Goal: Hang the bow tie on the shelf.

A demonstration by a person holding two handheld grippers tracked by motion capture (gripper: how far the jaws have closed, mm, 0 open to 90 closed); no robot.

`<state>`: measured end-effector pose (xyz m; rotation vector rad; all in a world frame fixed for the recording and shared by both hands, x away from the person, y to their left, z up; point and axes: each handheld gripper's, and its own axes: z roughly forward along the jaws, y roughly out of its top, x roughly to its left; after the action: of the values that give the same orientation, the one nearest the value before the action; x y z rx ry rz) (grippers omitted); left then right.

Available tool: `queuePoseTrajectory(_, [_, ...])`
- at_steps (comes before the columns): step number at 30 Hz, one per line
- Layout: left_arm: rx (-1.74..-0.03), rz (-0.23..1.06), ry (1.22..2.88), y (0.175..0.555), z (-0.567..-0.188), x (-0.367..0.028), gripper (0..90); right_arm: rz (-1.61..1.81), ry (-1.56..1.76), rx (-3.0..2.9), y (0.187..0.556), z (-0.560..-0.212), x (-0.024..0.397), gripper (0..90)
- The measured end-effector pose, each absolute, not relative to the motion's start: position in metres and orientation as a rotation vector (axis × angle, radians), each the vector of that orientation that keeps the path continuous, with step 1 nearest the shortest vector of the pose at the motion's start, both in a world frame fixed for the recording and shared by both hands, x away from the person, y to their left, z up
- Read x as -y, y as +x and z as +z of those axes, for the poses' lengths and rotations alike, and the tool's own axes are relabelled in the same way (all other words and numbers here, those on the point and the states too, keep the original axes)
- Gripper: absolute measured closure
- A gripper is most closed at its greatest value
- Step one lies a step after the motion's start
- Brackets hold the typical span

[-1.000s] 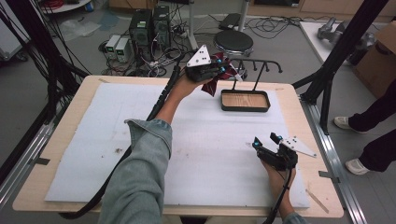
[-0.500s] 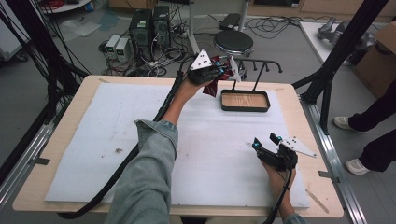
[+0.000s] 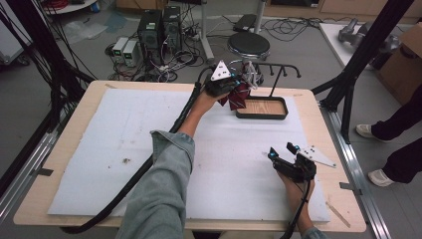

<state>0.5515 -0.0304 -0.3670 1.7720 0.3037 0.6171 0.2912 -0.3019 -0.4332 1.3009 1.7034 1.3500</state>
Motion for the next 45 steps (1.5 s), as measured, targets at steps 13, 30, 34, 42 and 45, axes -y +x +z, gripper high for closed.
queuePoseTrajectory(13, [-0.318, 0.585, 1.776, 0.55, -0.384, 0.043, 79.5, 1.353, 1.303, -1.709, 0.291, -0.433, 0.302, 27.5])
queuePoseTrajectory(30, [-0.328, 0.575, 1.799, 0.548, -0.389, 0.048, 68.5, 1.351, 1.305, -1.708, 0.292, -0.434, 0.301, 27.5])
queuePoseTrajectory(34, [-0.352, 0.565, 1.807, 0.546, -0.383, 0.044, 60.5, 1.352, 1.31, -1.708, 0.291, -0.434, 0.301, 27.5])
queuePoseTrajectory(42, [-0.396, 0.534, 1.806, 0.534, -0.373, 0.019, 52.2, 1.352, 1.307, -1.71, 0.293, -0.434, 0.299, 27.4])
queuePoseTrajectory(45, [-0.41, 0.53, 1.806, 0.528, -0.371, 0.007, 49.8, 1.358, 1.297, -1.714, 0.294, -0.433, 0.295, 27.4])
